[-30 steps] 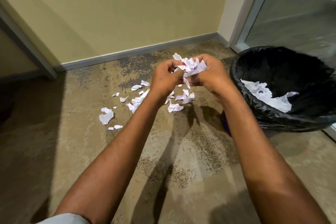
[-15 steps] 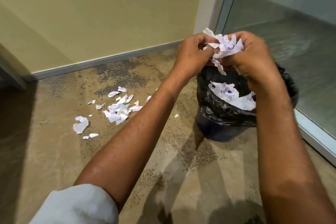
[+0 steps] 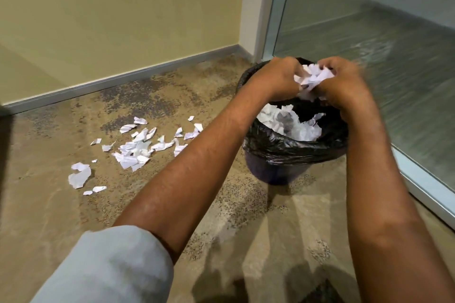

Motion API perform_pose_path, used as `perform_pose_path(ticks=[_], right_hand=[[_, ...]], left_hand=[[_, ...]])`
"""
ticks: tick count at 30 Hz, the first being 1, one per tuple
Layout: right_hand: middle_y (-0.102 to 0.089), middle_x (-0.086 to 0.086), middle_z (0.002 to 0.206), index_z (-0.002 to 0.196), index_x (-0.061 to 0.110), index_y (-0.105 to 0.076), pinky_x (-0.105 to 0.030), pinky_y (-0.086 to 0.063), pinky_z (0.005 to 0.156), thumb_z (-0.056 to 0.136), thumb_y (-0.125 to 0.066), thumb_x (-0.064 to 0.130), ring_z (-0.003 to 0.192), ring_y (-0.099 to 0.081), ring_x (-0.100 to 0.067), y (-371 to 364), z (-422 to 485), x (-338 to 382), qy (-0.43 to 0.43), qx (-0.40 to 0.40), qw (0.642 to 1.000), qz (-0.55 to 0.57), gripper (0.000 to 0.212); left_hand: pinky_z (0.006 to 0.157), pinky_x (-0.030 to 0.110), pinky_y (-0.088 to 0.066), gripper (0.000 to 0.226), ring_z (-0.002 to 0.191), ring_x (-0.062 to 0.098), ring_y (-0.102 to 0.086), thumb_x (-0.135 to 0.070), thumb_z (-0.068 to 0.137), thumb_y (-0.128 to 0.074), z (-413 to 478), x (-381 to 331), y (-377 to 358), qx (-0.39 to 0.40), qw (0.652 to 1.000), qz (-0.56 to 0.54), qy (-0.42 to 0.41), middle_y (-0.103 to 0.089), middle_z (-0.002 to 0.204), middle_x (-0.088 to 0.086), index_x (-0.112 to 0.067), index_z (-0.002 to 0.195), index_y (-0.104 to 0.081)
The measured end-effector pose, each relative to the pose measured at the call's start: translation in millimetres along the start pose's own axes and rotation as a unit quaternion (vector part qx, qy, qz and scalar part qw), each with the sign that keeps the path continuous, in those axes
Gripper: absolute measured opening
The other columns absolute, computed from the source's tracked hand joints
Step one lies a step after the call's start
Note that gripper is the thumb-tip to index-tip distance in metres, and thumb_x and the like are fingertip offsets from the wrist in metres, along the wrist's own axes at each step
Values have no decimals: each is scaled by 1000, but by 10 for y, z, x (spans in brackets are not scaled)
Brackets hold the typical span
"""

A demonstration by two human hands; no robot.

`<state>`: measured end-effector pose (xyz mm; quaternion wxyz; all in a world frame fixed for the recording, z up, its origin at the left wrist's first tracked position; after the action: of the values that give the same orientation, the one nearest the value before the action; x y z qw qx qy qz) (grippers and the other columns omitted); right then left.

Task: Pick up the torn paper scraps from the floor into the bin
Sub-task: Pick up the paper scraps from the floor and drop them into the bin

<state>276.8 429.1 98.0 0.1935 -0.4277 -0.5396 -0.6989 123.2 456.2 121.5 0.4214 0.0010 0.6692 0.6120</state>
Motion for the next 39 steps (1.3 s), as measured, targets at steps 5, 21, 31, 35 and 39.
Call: perform_pose_path(ticks=[5,21,31,35,39], right_hand=[[-67,0,113,135,26,-69,-39,-60,83,78,-77,-3,103,-70,-28,88,26,-6,7,-42,996,-72,64],[-78,6,84,88,29,-78,-43,-67,80,87,-81,12,80,-76,-14,-1141,-698,1375,192,28,976,101,17],[-75,13,84,92,22,-81,-16,-56,68,92,-80,10,75,-68,1,-2588,-1084,1175,175,169,969,35,12],[-77,9,89,90,22,-80,-35,-65,80,93,-77,4,85,-74,-9,-2908,-919,541,92,163,982,27,19],[-77,9,94,90,21,-80,-36,-66,81,92,-74,-4,90,-75,-12,-3083,-818,126,69,156,985,1,26]], left_hand=[[110,29,-48,49,135,17,-60,3,98,-59,-114,143,196,-55,998,-1,26,-65,147,2,-18,141,-67],[68,40,-67,17,82,26,-78,-6,100,-67,-1163,1491,914,-229,946,-195,119,-78,94,9,-13,112,-78],[79,46,-65,19,78,21,-71,-19,93,-78,-1775,2953,325,-185,926,-148,295,-75,90,4,-17,112,-78],[95,37,-54,44,117,28,-66,-15,93,-75,-1924,3345,-21,-135,929,-99,330,-69,129,11,-15,135,-66],[111,41,-47,65,137,35,-55,-18,94,-73,-1918,3627,-319,-83,939,-43,332,-56,151,16,-14,154,-50]])
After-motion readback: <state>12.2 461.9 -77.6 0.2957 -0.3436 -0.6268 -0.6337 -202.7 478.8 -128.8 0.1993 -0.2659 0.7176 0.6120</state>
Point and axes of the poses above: each hand's wrist, its own z-axis towards the middle knuckle, its own y-axis out of the back of the hand, x = y × z, the point moved 9 cm from there along z, towards the middle knuckle
